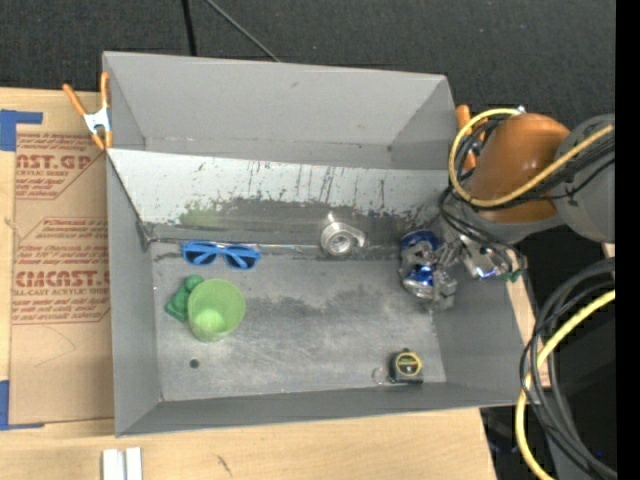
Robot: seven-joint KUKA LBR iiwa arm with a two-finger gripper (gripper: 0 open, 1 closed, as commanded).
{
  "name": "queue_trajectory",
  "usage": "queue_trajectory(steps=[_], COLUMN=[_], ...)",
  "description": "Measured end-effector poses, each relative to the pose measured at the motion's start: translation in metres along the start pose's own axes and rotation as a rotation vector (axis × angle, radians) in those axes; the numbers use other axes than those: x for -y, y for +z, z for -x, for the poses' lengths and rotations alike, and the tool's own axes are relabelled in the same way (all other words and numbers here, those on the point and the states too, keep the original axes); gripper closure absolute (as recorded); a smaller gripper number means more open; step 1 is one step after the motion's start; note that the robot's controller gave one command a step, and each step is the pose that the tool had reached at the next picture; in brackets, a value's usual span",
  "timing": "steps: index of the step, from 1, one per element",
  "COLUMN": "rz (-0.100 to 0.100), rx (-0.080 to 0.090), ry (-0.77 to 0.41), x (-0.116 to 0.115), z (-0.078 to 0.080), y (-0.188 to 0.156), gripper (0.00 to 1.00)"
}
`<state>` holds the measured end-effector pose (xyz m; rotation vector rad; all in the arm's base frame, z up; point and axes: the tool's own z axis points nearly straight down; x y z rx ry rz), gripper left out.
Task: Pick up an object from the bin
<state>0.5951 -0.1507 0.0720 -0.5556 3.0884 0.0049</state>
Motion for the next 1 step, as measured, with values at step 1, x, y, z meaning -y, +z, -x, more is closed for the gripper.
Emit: queue_trajectory(steps=[1], rz=[-0.008], rx=[0.005], ry=[-0.039], x=[-0.0118], z=[0.0027], y=[-0.1292], gripper=[1.00])
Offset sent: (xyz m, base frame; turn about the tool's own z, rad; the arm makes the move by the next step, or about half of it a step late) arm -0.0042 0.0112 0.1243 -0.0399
